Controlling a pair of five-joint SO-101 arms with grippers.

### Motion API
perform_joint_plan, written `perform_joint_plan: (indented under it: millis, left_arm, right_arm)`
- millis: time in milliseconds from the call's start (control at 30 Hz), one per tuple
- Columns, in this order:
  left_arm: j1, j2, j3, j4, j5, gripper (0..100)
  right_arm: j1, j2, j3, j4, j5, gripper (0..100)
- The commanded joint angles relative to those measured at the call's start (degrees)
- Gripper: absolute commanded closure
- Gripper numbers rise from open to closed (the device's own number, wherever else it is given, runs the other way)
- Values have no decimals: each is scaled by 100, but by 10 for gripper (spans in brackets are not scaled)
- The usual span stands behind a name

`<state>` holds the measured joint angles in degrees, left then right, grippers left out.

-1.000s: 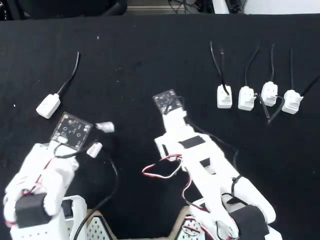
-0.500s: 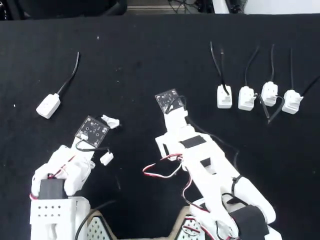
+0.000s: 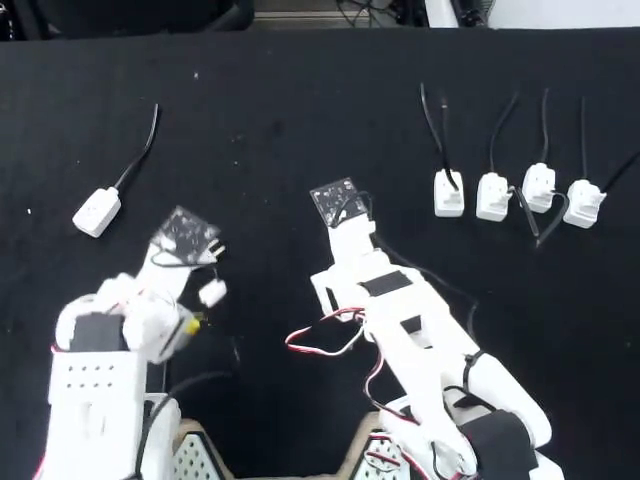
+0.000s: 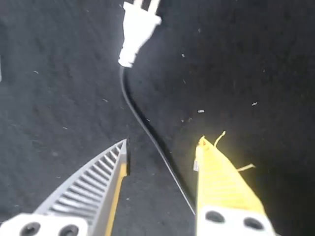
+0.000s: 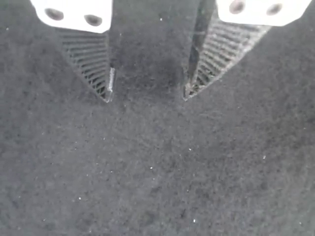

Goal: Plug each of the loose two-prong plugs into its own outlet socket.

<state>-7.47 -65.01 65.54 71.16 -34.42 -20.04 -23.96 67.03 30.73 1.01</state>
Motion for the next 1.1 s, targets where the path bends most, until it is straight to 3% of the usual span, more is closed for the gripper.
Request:
perform_joint_plan:
  millis: [0, 200, 400, 600, 900, 1067]
  left_arm:
    - [-31, 897, -1446, 70, 185, 787]
    - [-101, 2875, -1947, -1002, 703, 787]
    - [-374, 4624, -2941, -1187, 703, 791]
    - [-875, 5275, -3776, -1231, 703, 791]
    - [-725, 6242, -3741, -1820, 703, 791]
    - [-462, 6435, -3802, -1371, 976, 791]
  right_arm:
    - [79, -215, -295, 18, -44, 794]
    - [79, -215, -295, 18, -44, 794]
    - [79, -224, -295, 18, -44, 794]
    - [79, -224, -295, 18, -44, 794]
    - [79, -224, -295, 18, -44, 794]
    - [79, -224, -295, 18, -35, 794]
